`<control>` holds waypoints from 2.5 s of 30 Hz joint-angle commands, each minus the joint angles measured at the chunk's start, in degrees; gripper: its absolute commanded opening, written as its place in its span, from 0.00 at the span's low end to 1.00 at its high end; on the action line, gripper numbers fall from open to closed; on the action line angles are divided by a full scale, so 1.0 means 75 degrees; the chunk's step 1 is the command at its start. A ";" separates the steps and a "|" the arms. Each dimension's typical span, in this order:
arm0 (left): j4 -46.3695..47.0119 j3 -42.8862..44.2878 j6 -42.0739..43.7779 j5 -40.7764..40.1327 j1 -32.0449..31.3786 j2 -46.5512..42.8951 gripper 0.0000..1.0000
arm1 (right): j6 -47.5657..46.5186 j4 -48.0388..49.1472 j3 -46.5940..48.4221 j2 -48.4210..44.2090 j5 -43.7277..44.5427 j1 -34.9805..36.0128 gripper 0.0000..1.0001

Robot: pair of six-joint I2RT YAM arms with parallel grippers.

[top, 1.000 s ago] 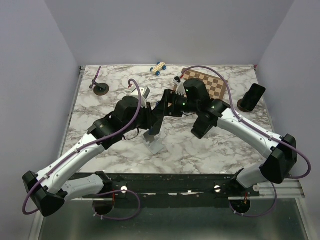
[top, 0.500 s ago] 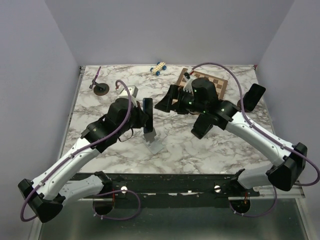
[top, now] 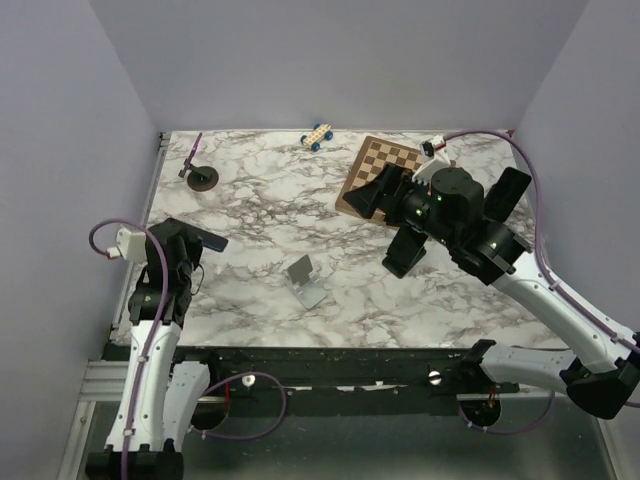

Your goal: Remove the phone from the phone stand

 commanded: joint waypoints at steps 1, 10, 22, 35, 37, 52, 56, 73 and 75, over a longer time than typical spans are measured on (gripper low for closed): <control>0.2097 -0.1260 -0.2356 0.0185 0.1059 0.0123 0.00 | 0.0011 -0.0147 -0.0181 0.0015 0.0161 0.0035 1.00; 0.3770 -0.0467 -0.2274 0.1050 0.1994 0.3244 0.00 | -0.0030 -0.0217 -0.0409 -0.0495 0.0430 0.0035 1.00; 0.5230 0.0207 -0.3080 0.1480 0.2226 0.6151 0.00 | 0.0057 -0.0569 -0.0338 -0.0846 0.0623 0.0035 1.00; 0.6478 -0.0237 -0.2720 0.0691 0.2238 0.6906 0.00 | 0.0087 -0.0567 -0.0327 -0.0624 0.0575 0.0035 1.00; 0.6425 -0.0233 -0.2655 0.0627 0.2227 0.6945 0.00 | 0.0109 -0.0569 -0.0335 -0.0582 0.0546 0.0035 1.00; 0.5628 0.0186 -0.2812 0.1272 0.2226 0.7120 0.30 | 0.0148 -0.0498 -0.0426 -0.0598 0.0571 0.0035 1.00; 0.5465 0.0147 -0.2698 0.1267 0.2238 0.7021 0.39 | 0.0159 -0.0499 -0.0420 -0.0642 0.0547 0.0033 1.00; 0.3443 0.0918 -0.1682 0.1747 0.2275 0.6154 0.74 | -0.0300 -0.1165 -0.0247 -0.0432 0.1216 0.0029 1.00; 0.3135 0.1120 -0.1307 0.2090 0.2231 0.5797 0.74 | -0.0525 -0.1680 -0.0072 -0.0343 0.1727 0.0035 1.00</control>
